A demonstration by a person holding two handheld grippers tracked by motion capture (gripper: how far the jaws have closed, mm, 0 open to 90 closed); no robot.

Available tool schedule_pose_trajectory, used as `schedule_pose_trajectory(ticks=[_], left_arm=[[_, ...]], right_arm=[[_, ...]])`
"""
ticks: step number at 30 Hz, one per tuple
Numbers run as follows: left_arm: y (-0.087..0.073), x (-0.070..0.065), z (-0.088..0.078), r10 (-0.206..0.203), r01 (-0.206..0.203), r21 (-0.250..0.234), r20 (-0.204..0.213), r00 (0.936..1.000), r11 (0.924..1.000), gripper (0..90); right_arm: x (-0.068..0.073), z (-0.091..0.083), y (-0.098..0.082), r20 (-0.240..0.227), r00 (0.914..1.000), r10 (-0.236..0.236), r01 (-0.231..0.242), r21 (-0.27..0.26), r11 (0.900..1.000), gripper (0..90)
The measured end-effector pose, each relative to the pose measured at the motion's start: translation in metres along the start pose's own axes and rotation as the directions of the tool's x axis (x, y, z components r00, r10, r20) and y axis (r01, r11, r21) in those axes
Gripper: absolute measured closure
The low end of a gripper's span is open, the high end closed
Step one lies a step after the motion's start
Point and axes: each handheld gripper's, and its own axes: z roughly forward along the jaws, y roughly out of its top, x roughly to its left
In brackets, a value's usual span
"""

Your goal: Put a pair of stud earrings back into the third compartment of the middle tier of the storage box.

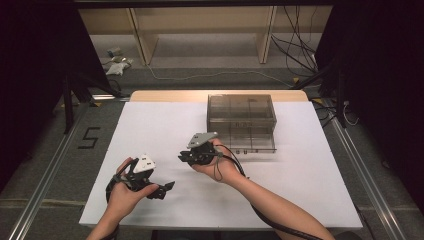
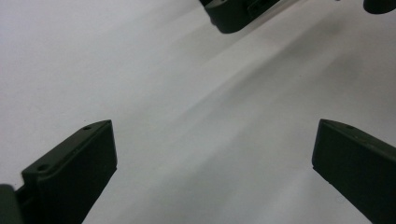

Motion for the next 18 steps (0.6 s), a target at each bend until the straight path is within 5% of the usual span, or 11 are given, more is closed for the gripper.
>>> schedule_pose_trajectory(ticks=[18], left_arm=[[0.000, 0.000, 0.000, -0.003, 0.003, 0.001, -0.001, 1.0000, 1.0000, 0.0]], right_arm=[[-0.011, -0.039, -0.008, 0.031, 0.9994, 0.015, -0.014, -0.033, 0.999, 80.6]])
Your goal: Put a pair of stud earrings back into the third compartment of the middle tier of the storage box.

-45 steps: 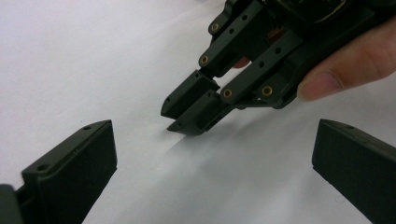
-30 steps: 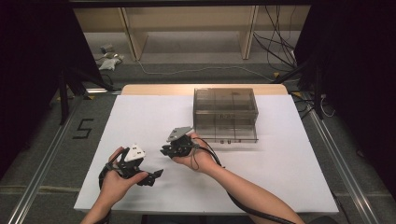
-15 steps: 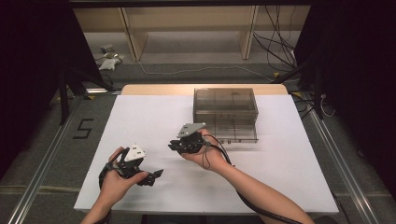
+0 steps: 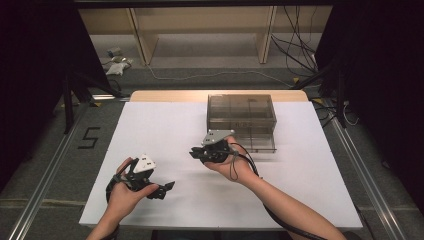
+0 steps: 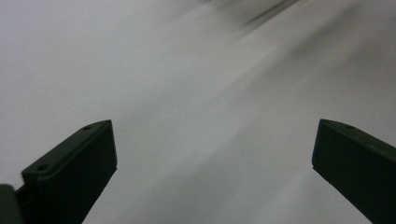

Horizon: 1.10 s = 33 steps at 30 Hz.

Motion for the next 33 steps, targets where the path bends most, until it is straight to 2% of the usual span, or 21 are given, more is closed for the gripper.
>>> schedule_pose_trajectory(ticks=[16, 33], left_arm=[[0.000, 0.000, 0.000, 0.001, -0.001, 0.004, -0.005, 1.0000, 1.0000, 0.0], [0.001, -0.001, 0.000, 0.005, -0.005, 0.003, -0.005, 1.0000, 1.0000, 0.0]], right_arm=[[-0.015, -0.034, -0.016, 0.047, 0.9980, 0.042, -0.041, -0.037, 0.998, 80.6], [-0.025, -0.052, -0.026, 0.081, 0.9939, 0.074, -0.071, -0.041, 0.997, 80.6]])
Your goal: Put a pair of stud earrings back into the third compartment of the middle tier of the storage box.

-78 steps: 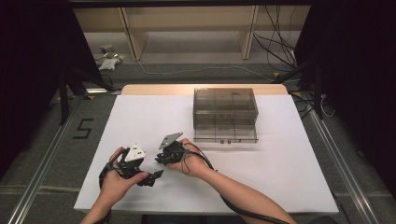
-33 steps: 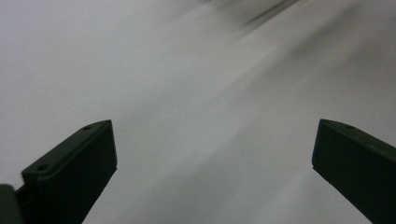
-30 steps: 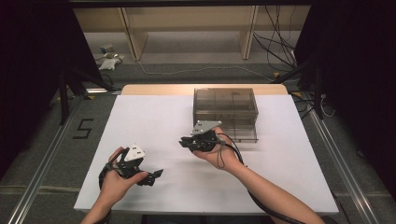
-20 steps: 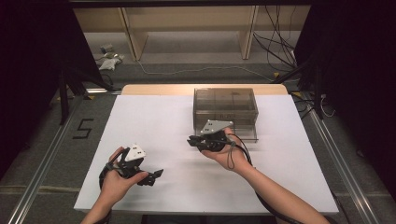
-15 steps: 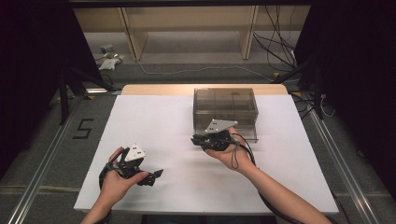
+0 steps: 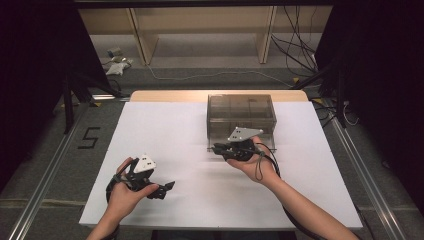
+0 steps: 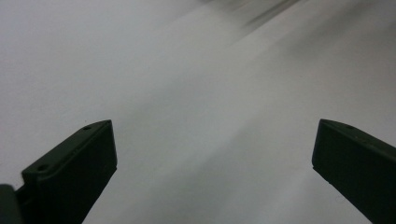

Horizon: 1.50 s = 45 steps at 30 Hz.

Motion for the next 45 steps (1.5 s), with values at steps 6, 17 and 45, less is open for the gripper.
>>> schedule_pose_trajectory(ticks=[6, 17, 45], left_arm=[[0.000, 0.000, 0.000, 0.000, 0.000, 0.002, -0.002, 1.0000, 1.0000, 0.0], [0.000, 0.000, -0.001, -0.003, 0.003, -0.005, -0.003, 1.0000, 1.0000, 0.0], [0.000, 0.000, 0.000, -0.009, 0.009, -0.006, -0.001, 1.0000, 0.9999, 0.0]], right_arm=[[-0.004, -0.005, -0.001, 0.009, 1.0000, 0.004, -0.004, -0.002, 1.000, 80.6], [-0.012, -0.015, -0.005, 0.031, 0.9992, 0.023, -0.023, -0.010, 1.000, 80.6], [-0.040, -0.046, -0.016, 0.111, 0.9906, 0.079, -0.076, -0.029, 0.997, 80.6]])
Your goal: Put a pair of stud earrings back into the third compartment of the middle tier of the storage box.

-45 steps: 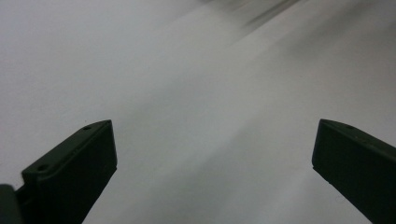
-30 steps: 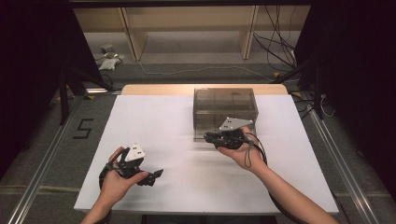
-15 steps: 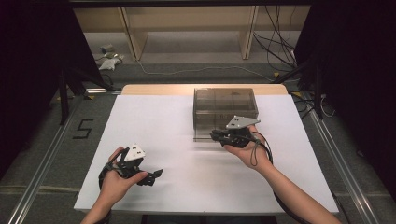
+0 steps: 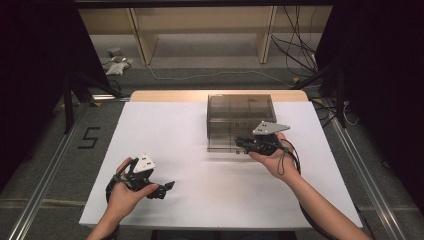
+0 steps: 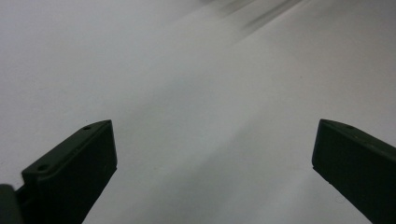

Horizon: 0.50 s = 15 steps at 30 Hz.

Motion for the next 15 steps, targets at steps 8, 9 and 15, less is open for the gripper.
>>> schedule_pose_trajectory(ticks=[8, 9, 15], left_arm=[[0.000, 0.000, 0.000, 0.000, 0.000, -0.001, 0.000, 1.0000, 1.0000, 0.0], [0.000, 0.000, 0.000, 0.000, 0.000, -0.002, -0.001, 1.0000, 1.0000, 0.0], [0.000, 0.000, 0.000, 0.003, -0.003, 0.001, 0.000, 1.0000, 1.0000, 0.0]], right_arm=[[-0.012, -0.008, -0.002, 0.031, 0.9993, 0.019, -0.019, -0.004, 1.000, 80.6], [-0.014, -0.009, -0.002, 0.037, 0.9991, 0.020, -0.020, -0.008, 1.000, 80.6], [-0.025, -0.013, -0.006, 0.068, 0.9969, 0.038, -0.038, -0.002, 0.999, 80.6]])
